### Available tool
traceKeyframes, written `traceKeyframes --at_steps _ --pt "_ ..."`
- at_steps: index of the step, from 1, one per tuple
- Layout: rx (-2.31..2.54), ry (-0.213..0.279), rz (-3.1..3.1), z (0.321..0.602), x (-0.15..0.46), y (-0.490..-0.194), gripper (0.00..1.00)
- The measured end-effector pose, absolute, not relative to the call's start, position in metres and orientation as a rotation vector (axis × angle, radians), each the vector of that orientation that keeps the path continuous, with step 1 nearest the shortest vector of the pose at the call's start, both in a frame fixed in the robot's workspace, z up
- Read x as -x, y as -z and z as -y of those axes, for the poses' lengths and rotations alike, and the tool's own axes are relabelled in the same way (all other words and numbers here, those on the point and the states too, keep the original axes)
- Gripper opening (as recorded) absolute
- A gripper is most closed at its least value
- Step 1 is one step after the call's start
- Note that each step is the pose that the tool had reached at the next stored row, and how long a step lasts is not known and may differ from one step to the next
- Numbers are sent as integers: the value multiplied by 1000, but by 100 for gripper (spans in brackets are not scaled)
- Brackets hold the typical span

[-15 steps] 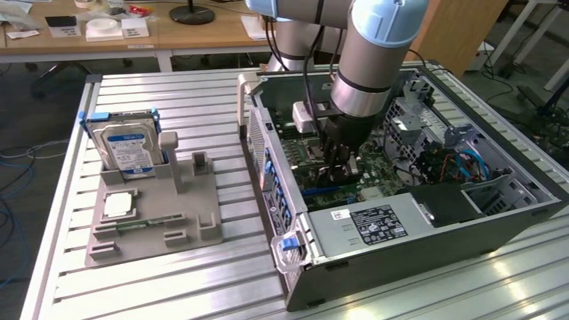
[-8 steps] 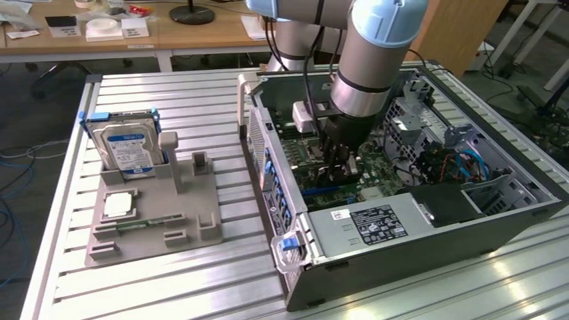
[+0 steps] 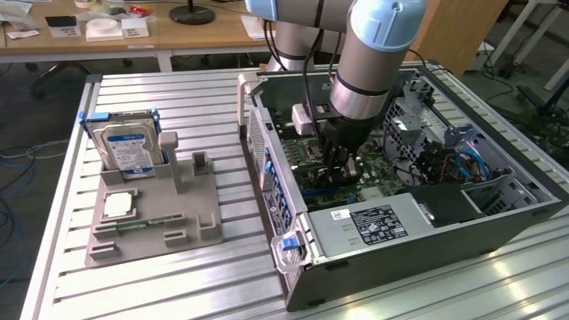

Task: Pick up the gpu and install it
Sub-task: 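Insert the gpu into the slot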

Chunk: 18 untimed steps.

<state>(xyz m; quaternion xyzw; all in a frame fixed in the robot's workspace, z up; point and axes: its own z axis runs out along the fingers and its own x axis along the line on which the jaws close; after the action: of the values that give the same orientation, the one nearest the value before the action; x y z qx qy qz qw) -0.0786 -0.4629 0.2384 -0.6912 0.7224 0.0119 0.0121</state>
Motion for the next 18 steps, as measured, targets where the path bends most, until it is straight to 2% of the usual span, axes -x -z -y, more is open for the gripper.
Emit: traceKeyframes --at_steps 18 --pt "2158 -44 -2255 463 79 -239 28"
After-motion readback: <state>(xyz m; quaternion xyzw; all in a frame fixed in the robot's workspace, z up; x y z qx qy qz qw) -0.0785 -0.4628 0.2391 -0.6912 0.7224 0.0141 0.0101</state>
